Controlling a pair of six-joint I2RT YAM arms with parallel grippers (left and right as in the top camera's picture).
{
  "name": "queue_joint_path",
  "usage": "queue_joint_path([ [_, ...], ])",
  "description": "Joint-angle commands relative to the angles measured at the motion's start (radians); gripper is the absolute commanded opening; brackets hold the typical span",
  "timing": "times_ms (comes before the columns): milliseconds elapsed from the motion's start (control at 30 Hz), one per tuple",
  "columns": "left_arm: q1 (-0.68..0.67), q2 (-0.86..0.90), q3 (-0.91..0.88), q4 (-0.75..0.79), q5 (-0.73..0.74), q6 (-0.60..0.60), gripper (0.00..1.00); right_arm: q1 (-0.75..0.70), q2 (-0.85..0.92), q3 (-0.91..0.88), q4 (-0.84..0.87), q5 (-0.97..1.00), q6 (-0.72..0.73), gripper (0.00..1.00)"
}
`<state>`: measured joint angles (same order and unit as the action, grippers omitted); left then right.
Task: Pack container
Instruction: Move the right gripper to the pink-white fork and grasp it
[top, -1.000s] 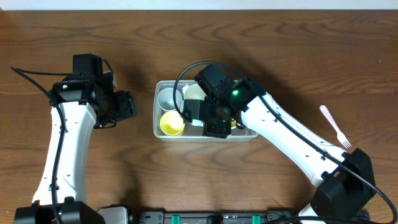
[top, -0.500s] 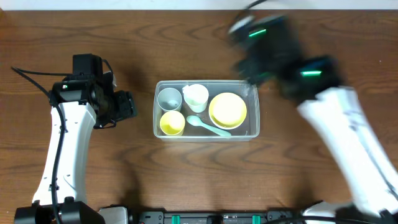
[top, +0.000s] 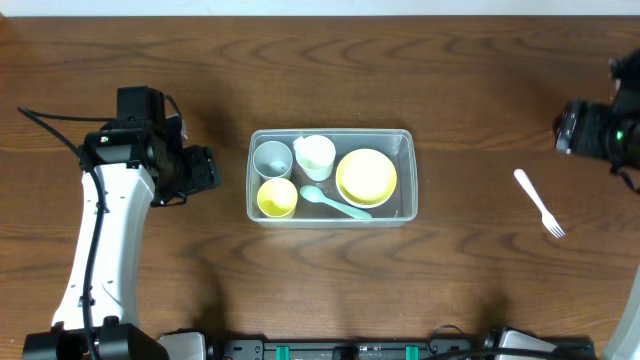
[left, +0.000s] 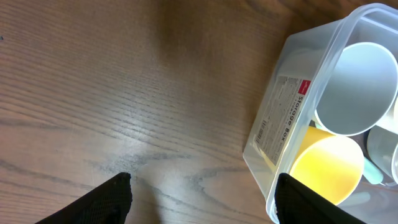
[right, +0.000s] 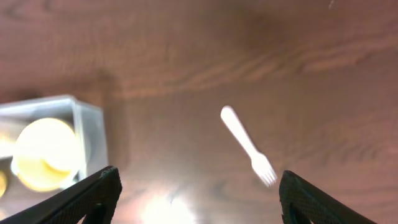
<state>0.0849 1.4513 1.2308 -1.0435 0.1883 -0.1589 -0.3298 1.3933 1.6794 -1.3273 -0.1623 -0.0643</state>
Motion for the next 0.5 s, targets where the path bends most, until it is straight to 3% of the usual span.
queue_joint_path([
  [0, 0.004, -0.002, 0.001, -0.007, 0.003, 0.009, 0.74, -0.004, -0.066, -0.058, -0.043, -0.021, 0.011, 0.84],
  [267, 0.003, -0.002, 0.001, -0.007, 0.003, 0.009, 0.74, -0.007, -0.341, -0.372, -0.174, -0.035, 0.046, 0.96],
  [300, 0.003, -0.002, 0.001, -0.007, 0.003, 0.009, 0.74, -0.007, -0.381, -0.412, -0.175, -0.037, 0.057, 0.99],
  [467, 0.004, -0.002, 0.001, -0.006, 0.003, 0.009, 0.74, -0.012, -0.494, -0.545, -0.066, -0.093, 0.105, 0.99],
])
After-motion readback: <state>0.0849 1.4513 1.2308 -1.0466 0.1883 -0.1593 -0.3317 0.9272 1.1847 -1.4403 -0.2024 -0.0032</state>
